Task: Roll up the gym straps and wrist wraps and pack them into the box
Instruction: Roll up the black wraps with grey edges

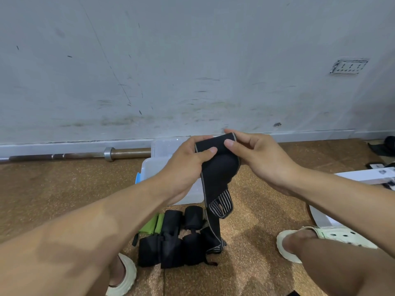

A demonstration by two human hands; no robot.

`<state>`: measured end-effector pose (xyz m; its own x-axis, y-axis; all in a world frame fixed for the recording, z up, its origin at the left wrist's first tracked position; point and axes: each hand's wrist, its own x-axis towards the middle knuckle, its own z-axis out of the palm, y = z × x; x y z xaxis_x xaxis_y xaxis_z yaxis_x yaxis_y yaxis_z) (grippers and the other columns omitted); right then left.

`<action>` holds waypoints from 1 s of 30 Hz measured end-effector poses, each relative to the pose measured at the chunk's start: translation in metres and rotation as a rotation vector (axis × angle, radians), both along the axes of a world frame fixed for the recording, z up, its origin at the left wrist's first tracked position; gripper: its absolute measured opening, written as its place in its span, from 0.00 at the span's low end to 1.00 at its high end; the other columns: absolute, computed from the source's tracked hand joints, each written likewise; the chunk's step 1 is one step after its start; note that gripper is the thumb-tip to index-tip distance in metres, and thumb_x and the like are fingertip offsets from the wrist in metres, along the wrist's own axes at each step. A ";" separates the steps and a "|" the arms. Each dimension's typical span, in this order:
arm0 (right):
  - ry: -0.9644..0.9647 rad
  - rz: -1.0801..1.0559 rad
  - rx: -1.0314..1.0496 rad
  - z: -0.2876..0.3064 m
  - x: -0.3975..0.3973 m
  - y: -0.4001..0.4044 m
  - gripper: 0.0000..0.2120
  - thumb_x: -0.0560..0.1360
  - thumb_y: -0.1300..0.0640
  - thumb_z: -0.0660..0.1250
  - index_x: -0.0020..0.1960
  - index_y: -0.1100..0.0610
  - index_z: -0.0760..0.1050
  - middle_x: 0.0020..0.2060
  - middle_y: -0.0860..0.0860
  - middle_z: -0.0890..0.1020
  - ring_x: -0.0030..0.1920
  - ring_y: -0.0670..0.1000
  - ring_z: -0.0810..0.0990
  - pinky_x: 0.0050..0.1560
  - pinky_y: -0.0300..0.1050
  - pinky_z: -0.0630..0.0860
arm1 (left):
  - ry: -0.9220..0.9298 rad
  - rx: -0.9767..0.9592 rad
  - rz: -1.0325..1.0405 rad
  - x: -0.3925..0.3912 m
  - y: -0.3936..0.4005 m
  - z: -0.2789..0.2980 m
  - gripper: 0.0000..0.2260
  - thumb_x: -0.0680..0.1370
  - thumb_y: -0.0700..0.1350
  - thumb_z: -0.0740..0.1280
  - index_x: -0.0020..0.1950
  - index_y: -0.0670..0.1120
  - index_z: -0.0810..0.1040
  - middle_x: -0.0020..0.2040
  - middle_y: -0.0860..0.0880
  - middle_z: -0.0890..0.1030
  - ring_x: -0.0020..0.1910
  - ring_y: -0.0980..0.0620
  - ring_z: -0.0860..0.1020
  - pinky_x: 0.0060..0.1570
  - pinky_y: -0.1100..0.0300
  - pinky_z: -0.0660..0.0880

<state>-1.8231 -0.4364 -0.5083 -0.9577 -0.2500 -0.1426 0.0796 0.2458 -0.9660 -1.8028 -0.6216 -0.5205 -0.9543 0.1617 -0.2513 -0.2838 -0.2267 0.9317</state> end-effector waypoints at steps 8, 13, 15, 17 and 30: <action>0.099 0.001 0.025 0.005 0.002 -0.001 0.11 0.77 0.63 0.73 0.59 0.55 0.82 0.47 0.64 0.86 0.48 0.62 0.87 0.52 0.48 0.85 | 0.082 -0.221 -0.002 -0.001 -0.002 -0.005 0.11 0.83 0.37 0.65 0.64 0.47 0.78 0.57 0.45 0.84 0.56 0.46 0.84 0.57 0.50 0.81; 0.265 -0.032 0.127 0.001 0.002 0.001 0.09 0.75 0.59 0.77 0.50 0.45 0.84 0.39 0.65 0.84 0.43 0.67 0.84 0.51 0.63 0.82 | -0.003 -0.032 0.011 -0.003 -0.002 0.003 0.11 0.81 0.33 0.65 0.61 0.44 0.78 0.55 0.43 0.84 0.51 0.47 0.84 0.51 0.54 0.81; 0.372 -0.044 0.109 0.002 0.003 0.000 0.12 0.74 0.61 0.77 0.49 0.44 0.84 0.43 0.60 0.84 0.42 0.62 0.82 0.49 0.58 0.81 | -0.057 0.074 -0.017 0.000 -0.003 0.011 0.10 0.82 0.41 0.66 0.63 0.42 0.77 0.52 0.44 0.85 0.48 0.48 0.85 0.46 0.55 0.82; 0.468 -0.028 0.095 0.002 0.004 0.000 0.13 0.74 0.65 0.76 0.51 0.47 0.84 0.47 0.55 0.83 0.43 0.57 0.81 0.49 0.49 0.79 | -0.084 0.068 -0.105 0.003 -0.006 0.012 0.16 0.83 0.52 0.63 0.66 0.44 0.78 0.54 0.45 0.86 0.53 0.46 0.86 0.50 0.51 0.82; -0.032 0.002 -0.103 0.019 0.007 -0.009 0.14 0.75 0.64 0.74 0.60 0.56 0.82 0.49 0.56 0.88 0.48 0.51 0.88 0.50 0.42 0.84 | 0.029 -0.012 -0.009 0.001 -0.014 0.008 0.12 0.81 0.33 0.67 0.59 0.48 0.77 0.53 0.43 0.81 0.49 0.47 0.84 0.48 0.55 0.81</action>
